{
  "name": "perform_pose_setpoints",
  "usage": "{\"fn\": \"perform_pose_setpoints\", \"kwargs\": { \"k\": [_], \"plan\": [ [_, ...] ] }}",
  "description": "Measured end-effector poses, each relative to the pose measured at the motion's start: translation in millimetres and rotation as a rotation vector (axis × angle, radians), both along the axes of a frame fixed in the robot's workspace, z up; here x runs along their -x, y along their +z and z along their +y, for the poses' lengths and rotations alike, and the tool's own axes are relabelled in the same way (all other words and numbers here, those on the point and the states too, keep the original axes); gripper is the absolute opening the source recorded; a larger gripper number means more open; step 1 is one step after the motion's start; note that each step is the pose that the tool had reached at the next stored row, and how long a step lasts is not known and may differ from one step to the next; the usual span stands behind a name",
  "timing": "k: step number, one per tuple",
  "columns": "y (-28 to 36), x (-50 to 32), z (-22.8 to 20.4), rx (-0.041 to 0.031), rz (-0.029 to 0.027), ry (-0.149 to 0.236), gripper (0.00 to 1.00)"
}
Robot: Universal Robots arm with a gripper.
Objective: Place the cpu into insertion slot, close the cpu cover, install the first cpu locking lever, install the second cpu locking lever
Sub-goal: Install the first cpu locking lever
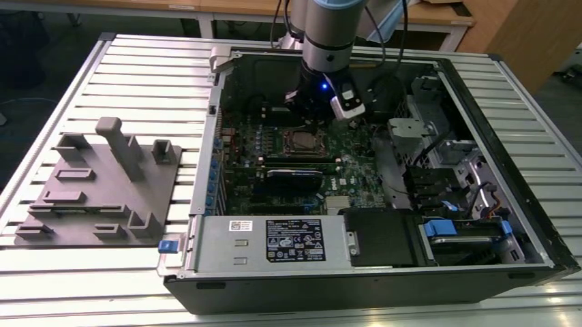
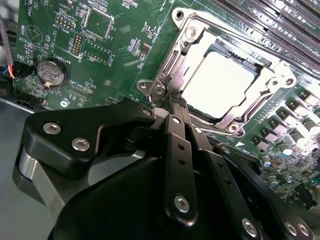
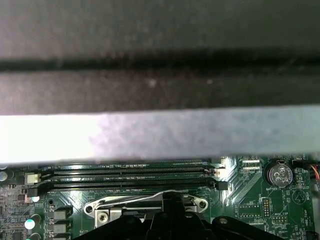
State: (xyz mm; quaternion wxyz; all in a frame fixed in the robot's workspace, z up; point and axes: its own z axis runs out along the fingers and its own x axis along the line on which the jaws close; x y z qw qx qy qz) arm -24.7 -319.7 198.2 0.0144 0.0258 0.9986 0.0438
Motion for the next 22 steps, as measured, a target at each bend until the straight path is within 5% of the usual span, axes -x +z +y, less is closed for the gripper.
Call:
{"fn": "perform_pose_setpoints", "kwargs": {
  "k": [22],
  "plan": [
    [3.8,6.1,-6.8,0.0011,-0.0008,0.0,0.11]
  ]
}}
